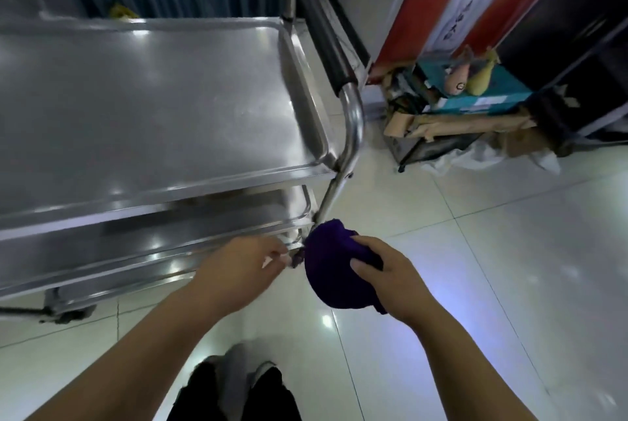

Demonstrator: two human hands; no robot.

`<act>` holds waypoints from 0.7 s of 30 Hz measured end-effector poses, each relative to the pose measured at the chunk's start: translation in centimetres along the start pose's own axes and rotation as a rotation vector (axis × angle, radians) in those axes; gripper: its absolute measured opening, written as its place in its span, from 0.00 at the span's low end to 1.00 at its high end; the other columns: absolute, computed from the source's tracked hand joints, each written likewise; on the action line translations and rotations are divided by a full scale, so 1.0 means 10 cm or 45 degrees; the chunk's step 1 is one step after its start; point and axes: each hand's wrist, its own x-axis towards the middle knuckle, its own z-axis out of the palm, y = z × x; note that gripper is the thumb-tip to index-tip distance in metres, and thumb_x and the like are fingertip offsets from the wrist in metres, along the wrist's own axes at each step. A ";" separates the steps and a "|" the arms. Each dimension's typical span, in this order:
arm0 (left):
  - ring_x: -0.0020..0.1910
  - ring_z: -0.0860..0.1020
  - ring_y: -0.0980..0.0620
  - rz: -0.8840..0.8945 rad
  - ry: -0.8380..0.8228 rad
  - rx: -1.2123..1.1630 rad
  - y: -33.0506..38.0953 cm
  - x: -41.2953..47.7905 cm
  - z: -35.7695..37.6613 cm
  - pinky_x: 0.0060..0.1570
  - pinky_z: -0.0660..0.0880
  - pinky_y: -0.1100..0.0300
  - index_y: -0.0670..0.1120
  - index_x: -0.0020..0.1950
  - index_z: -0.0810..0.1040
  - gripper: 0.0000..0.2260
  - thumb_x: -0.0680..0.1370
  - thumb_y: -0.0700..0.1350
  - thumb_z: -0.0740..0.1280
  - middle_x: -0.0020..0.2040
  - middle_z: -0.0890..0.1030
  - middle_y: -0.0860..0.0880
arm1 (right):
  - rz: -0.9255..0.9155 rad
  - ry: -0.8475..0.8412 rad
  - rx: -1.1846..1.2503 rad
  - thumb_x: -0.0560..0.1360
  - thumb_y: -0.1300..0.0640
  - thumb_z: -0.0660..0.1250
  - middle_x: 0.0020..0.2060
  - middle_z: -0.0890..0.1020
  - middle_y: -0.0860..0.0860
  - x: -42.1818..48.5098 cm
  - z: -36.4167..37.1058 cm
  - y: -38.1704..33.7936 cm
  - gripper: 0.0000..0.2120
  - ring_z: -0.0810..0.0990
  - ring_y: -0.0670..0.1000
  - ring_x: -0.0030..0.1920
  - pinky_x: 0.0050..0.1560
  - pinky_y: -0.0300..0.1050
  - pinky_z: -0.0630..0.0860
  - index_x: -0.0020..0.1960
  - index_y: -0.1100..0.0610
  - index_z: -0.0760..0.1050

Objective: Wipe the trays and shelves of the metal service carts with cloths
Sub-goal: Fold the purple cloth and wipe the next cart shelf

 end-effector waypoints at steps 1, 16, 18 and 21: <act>0.49 0.77 0.57 0.033 -0.012 -0.036 0.16 0.04 0.00 0.50 0.75 0.57 0.55 0.54 0.78 0.09 0.78 0.54 0.61 0.51 0.80 0.58 | -0.019 0.048 0.027 0.77 0.57 0.65 0.48 0.79 0.41 -0.05 -0.12 -0.03 0.16 0.78 0.45 0.45 0.28 0.32 0.71 0.54 0.34 0.72; 0.49 0.79 0.52 0.211 0.035 -1.025 2.58 1.91 0.00 0.49 0.79 0.49 0.52 0.57 0.69 0.13 0.75 0.52 0.66 0.50 0.78 0.53 | -0.470 0.481 0.105 0.66 0.59 0.76 0.59 0.73 0.34 0.34 -2.06 -0.42 0.33 0.75 0.40 0.58 0.49 0.34 0.77 0.64 0.36 0.69; 0.50 0.78 0.56 0.269 0.054 -0.969 2.88 2.25 -0.05 0.49 0.79 0.53 0.56 0.59 0.66 0.15 0.75 0.49 0.66 0.54 0.77 0.55 | -0.442 0.486 0.243 0.67 0.54 0.77 0.59 0.74 0.35 0.53 -2.44 -0.49 0.34 0.77 0.43 0.57 0.48 0.40 0.79 0.66 0.36 0.66; 0.59 0.74 0.57 0.429 0.018 -0.859 3.28 2.67 -0.07 0.56 0.77 0.54 0.62 0.64 0.63 0.22 0.75 0.46 0.66 0.64 0.73 0.58 | -0.331 0.610 0.312 0.64 0.48 0.75 0.55 0.74 0.38 0.85 -3.01 -0.53 0.37 0.80 0.46 0.49 0.40 0.42 0.80 0.68 0.34 0.62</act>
